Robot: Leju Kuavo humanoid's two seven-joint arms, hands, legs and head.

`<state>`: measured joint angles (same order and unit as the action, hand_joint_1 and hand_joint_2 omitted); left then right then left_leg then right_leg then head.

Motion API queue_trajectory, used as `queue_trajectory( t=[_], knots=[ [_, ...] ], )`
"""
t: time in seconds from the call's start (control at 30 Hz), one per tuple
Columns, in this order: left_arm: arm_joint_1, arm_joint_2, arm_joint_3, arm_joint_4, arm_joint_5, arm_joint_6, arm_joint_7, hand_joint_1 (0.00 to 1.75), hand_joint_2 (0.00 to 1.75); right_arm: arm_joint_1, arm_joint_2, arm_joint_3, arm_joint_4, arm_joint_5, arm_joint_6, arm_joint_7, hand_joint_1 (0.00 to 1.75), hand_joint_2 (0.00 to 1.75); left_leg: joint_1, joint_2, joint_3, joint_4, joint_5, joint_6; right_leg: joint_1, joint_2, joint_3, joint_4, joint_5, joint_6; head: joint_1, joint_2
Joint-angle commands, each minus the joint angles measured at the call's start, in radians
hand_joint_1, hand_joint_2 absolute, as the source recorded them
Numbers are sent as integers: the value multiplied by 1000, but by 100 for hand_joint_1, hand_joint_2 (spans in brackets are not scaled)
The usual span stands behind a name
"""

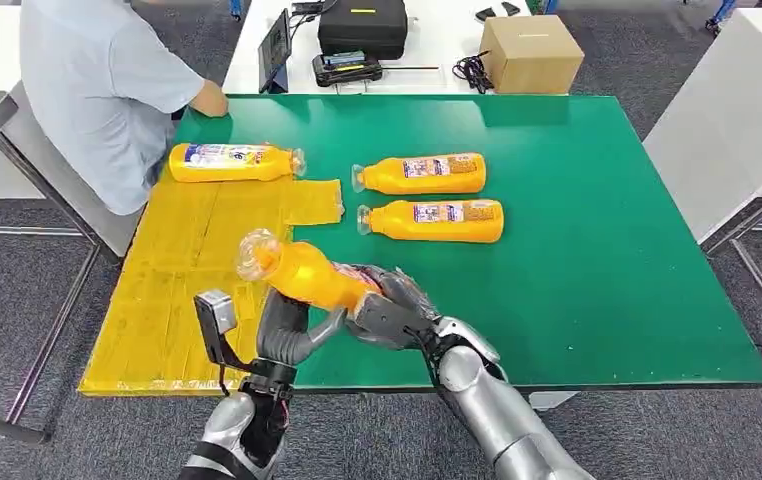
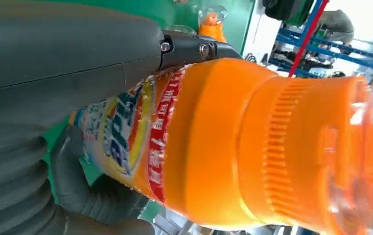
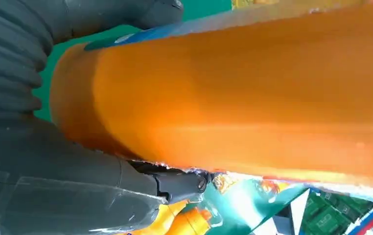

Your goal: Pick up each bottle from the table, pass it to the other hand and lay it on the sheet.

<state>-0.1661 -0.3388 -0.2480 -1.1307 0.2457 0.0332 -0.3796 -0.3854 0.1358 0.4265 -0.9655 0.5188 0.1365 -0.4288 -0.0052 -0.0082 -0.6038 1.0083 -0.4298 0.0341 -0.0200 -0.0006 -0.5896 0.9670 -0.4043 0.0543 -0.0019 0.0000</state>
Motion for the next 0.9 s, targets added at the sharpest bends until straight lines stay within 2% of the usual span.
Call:
queue_trajectory(
  t=[0.03, 0.27, 0.3, 0.57, 0.6, 0.63, 0.67, 0.9],
  knots=[
    [-73, -10, 37, 47, 10, 45, -27, 0, 175, -67, 30, 104, 182, 29, -36, -9, 175, 175, 1, 1, 2, 0, -1, -2, 1, 1, 2, 0, -1, -2, 0, 0],
    [-79, -10, 40, 48, 14, 48, -51, 0, 175, -78, 45, 138, 235, 46, -61, -16, 175, 175, 1, 0, 2, 0, -1, -1, 1, 0, 2, 0, -1, -2, 0, 0],
    [-77, -10, 41, 44, 19, 55, -59, 175, 175, -79, 46, 139, 235, 46, -64, -16, 175, 175, 1, 0, 3, 0, -1, -2, 1, -1, 3, 0, -1, -2, 0, 0],
    [-87, -10, 39, 46, -11, 84, -85, 175, 175, -80, 52, 139, 257, 39, -68, -16, 175, 175, 1, -1, 2, 0, -1, -2, 1, -1, 2, 0, -1, -2, 0, 0],
    [-85, -10, 38, 41, -28, 93, -97, 175, 175, -78, 54, 128, 255, 24, -64, -20, 145, 175, 1, -1, 1, 0, 0, -1, 1, -1, 1, 0, 0, -1, 0, 0],
    [-82, -10, 35, 35, -31, 93, -99, 175, 175, -76, 55, 115, 250, 2, -50, -26, 56, 175, 2, -1, 3, 1, -1, -2, 2, -1, 3, 0, -1, -2, 0, 0],
    [-82, -10, 33, 33, -40, 95, -98, 175, 175, -75, 55, 103, 247, -16, -39, -28, 0, 175, 1, -1, 1, 0, -1, -1, 1, -1, 1, 0, -1, -2, 0, 0],
    [-65, -10, 32, -11, -134, 128, -91, 175, 175, -55, 60, 54, 199, -72, -26, -24, 0, 175, 1, -1, 1, 0, 0, -1, 1, -1, 1, 0, -1, -2, 0, 0]
  ],
)
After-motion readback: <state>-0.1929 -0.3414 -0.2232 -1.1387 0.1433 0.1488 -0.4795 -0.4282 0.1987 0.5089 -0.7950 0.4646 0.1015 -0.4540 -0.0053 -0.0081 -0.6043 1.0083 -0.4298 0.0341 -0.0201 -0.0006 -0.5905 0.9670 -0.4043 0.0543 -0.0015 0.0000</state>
